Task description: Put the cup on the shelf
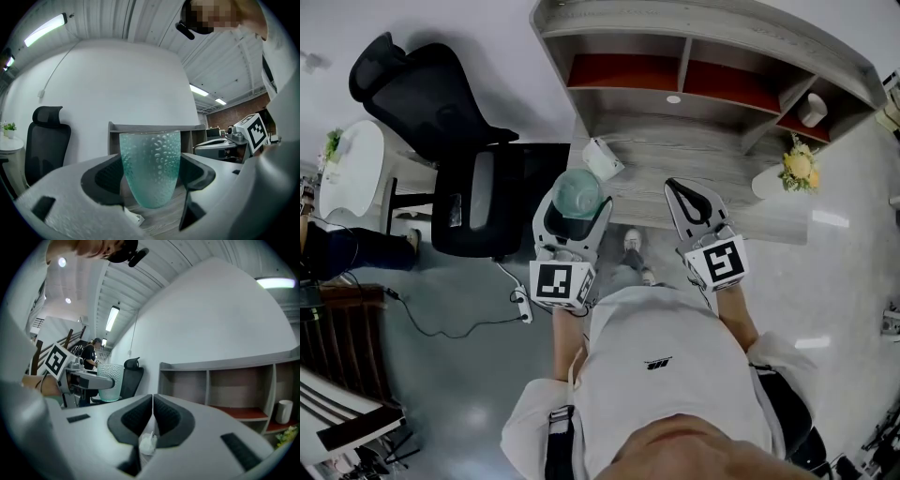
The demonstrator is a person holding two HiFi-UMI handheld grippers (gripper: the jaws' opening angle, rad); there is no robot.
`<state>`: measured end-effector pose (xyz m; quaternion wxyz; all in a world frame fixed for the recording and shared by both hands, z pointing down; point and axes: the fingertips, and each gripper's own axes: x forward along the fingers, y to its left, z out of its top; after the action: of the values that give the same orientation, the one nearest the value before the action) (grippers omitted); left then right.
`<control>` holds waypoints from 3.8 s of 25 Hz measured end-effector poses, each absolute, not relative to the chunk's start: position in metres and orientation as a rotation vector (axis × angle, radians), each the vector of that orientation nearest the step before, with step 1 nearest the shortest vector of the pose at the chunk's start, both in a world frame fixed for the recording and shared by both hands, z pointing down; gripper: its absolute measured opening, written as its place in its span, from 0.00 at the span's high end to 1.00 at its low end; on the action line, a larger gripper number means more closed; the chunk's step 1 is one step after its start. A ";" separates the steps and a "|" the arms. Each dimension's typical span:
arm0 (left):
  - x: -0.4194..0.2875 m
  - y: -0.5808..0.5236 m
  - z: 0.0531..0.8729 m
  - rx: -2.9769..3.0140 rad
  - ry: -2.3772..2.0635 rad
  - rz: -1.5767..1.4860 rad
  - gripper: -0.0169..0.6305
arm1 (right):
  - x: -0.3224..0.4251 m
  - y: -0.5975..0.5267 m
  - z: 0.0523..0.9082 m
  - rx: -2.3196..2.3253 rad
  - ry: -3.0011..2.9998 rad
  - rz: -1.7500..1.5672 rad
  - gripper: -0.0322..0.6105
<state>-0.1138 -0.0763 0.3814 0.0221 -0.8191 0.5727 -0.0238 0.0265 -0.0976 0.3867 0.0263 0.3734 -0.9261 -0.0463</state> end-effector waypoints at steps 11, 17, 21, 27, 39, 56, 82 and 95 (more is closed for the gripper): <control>-0.121 -0.137 0.390 -2.563 1.736 -0.107 0.40 | 0.016 -0.149 0.392 1.182 -2.833 -0.118 0.90; -0.123 -0.172 0.395 -2.579 1.714 -0.127 0.40 | 0.015 -0.177 0.399 1.210 -2.804 -0.094 0.90; -0.125 -0.193 0.397 -2.595 1.700 -0.130 0.40 | 0.013 -0.195 0.400 1.231 -2.787 -0.083 0.90; -0.128 -0.224 0.402 -2.612 1.666 -0.160 0.40 | 0.005 -0.219 0.402 1.253 -2.763 -0.073 0.90; -0.129 -0.283 0.412 -2.672 1.580 -0.157 0.40 | -0.009 -0.266 0.406 1.313 -2.712 -0.059 0.90; -0.115 -0.350 0.437 -2.750 1.463 -0.186 0.40 | -0.013 -0.318 0.423 1.383 -2.643 -0.001 0.90; -0.093 -0.405 0.462 -2.802 1.397 -0.241 0.40 | -0.018 -0.361 0.440 1.383 -2.618 0.052 0.90; -0.079 -0.418 0.465 -2.789 1.385 -0.312 0.40 | -0.012 -0.364 0.438 1.397 -2.613 0.051 0.90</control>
<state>-0.0793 -0.4182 0.4649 0.0061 -0.8911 0.4427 -0.0998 -0.0120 -0.3641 0.4382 0.0890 0.4697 -0.8782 0.0170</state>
